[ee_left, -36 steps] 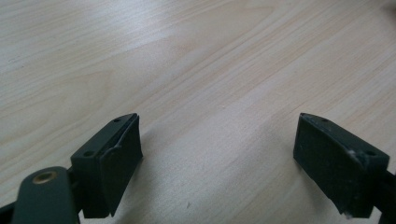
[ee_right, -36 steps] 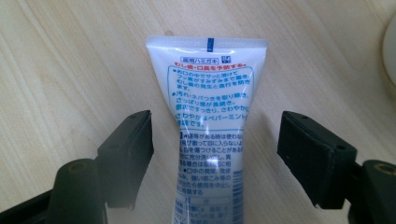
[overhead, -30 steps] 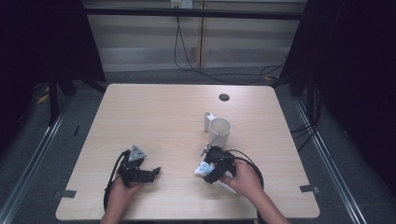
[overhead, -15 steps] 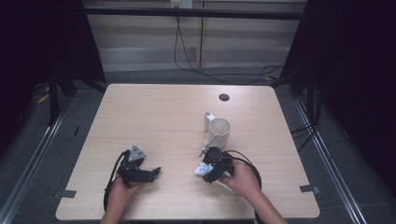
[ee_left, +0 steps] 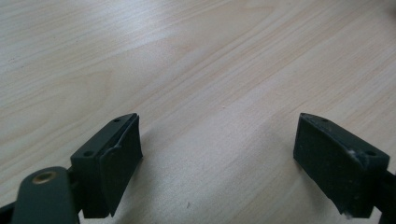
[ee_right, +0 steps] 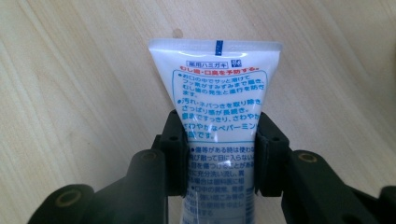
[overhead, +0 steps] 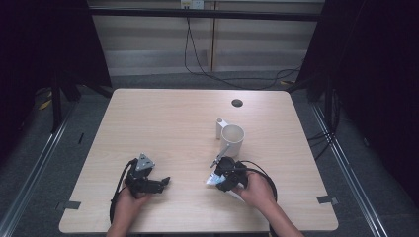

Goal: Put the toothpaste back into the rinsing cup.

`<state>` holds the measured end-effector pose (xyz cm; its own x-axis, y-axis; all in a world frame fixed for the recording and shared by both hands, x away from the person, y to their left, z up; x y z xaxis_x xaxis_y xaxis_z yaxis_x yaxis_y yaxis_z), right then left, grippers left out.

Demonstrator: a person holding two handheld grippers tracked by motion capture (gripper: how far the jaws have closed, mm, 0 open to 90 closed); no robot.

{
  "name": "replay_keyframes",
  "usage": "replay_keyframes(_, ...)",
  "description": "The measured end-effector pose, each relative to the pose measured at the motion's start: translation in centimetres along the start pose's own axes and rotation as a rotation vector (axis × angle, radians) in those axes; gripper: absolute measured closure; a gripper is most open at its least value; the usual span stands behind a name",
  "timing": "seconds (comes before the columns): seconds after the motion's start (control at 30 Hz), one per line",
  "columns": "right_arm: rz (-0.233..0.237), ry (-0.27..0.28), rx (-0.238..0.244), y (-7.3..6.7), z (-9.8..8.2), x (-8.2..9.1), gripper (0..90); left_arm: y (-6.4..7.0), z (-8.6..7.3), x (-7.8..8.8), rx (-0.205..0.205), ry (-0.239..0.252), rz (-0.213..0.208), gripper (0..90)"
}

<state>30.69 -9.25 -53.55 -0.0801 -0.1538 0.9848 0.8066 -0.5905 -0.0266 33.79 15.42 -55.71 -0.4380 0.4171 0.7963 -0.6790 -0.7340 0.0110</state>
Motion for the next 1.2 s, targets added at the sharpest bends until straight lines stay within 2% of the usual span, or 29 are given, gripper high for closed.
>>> replay_keyframes(0.1, -0.002, 0.007, 0.006, 0.0, 0.0, 0.2, 65.1, 0.0, 0.0, 0.0, 0.000, 0.000, 0.000, 14.9)
replay_keyframes(0.23, 0.026, 0.048, -0.014, 0.1, 0.0, 0.9, 65.8, 0.0, 0.0, 0.0, 0.000, 0.000, 0.000, 14.9)
replay_keyframes(0.53, 0.032, 0.119, -0.036, 0.5, -0.1, 2.5, 66.9, 0.0, 0.0, 0.0, 0.000, 0.000, 0.000, 14.9)
replay_keyframes(0.8, 0.055, 0.191, -0.083, 1.4, -0.8, 3.8, 67.1, 0.0, 0.0, 0.0, 0.001, 0.000, 0.000, 14.9)
replay_keyframes(0.87, 0.052, 0.197, -0.089, 1.5, -0.9, 4.0, 67.1, 0.0, 0.0, 0.0, 0.001, 0.000, 0.000, 14.9)
replay_keyframes(0.97, 0.046, 0.239, -0.099, 1.9, -1.1, 4.8, 67.1, 0.0, 0.0, 0.0, 0.003, 0.001, -0.001, 14.9)
replay_keyframes(1.2, 0.035, 0.298, -0.115, 2.4, -1.2, 5.9, 67.1, 0.0, 0.0, 0.0, 0.004, 0.001, -0.001, 14.9)
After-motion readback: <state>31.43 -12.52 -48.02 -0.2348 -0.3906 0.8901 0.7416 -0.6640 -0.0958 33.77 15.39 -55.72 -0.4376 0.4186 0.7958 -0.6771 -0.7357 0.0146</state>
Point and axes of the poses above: each handheld gripper's, and its own axes: x roughly backward along the jaws, z roughly out of its top, y roughly to its right, the point moved 7 cm from there along -x, roughly forward along the jaws, and after that the axes turned 9 degrees about -y, right-handed, at the moved point
